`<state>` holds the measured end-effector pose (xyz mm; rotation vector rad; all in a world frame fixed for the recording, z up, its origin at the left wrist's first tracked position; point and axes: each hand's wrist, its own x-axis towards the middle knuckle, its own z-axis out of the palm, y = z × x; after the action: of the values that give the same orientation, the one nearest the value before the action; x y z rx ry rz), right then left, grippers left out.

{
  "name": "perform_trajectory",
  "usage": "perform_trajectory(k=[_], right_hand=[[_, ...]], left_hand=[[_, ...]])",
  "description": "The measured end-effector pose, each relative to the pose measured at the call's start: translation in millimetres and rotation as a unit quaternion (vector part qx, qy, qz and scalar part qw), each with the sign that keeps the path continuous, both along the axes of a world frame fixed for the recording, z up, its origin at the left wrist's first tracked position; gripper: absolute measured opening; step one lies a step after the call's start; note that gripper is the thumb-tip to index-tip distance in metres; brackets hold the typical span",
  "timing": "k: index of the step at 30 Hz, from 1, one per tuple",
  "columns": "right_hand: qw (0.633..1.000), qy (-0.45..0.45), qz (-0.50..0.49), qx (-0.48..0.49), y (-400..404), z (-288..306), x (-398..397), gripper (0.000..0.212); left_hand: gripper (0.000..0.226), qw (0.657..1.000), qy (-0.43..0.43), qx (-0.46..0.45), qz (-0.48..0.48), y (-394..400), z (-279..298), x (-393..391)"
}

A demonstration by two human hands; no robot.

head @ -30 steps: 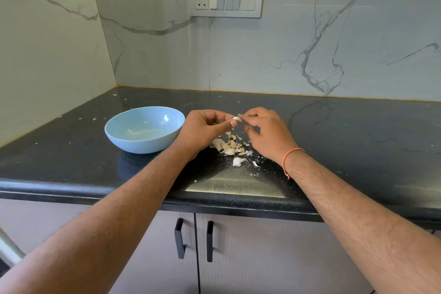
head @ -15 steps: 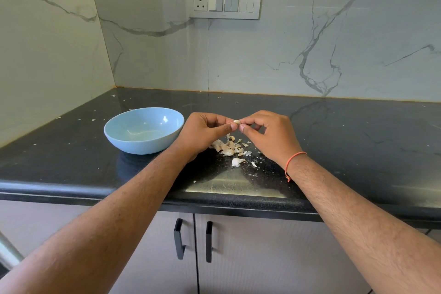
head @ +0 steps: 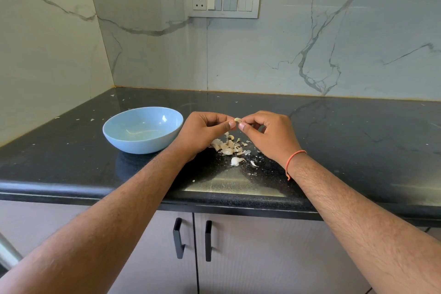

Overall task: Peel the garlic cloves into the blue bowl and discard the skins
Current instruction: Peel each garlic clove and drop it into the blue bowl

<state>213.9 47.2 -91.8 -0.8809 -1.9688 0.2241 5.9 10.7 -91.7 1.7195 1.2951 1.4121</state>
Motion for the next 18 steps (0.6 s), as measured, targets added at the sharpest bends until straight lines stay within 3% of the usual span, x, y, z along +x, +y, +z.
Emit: perform_trajectory(k=[18], right_hand=[[0.999, -0.013, 0.027, 0.045, -4.2, 0.8, -1.6, 0.003]], left_hand=[[0.012, 1.000, 0.006, -0.001, 0.008, 1.5, -0.5, -0.1]])
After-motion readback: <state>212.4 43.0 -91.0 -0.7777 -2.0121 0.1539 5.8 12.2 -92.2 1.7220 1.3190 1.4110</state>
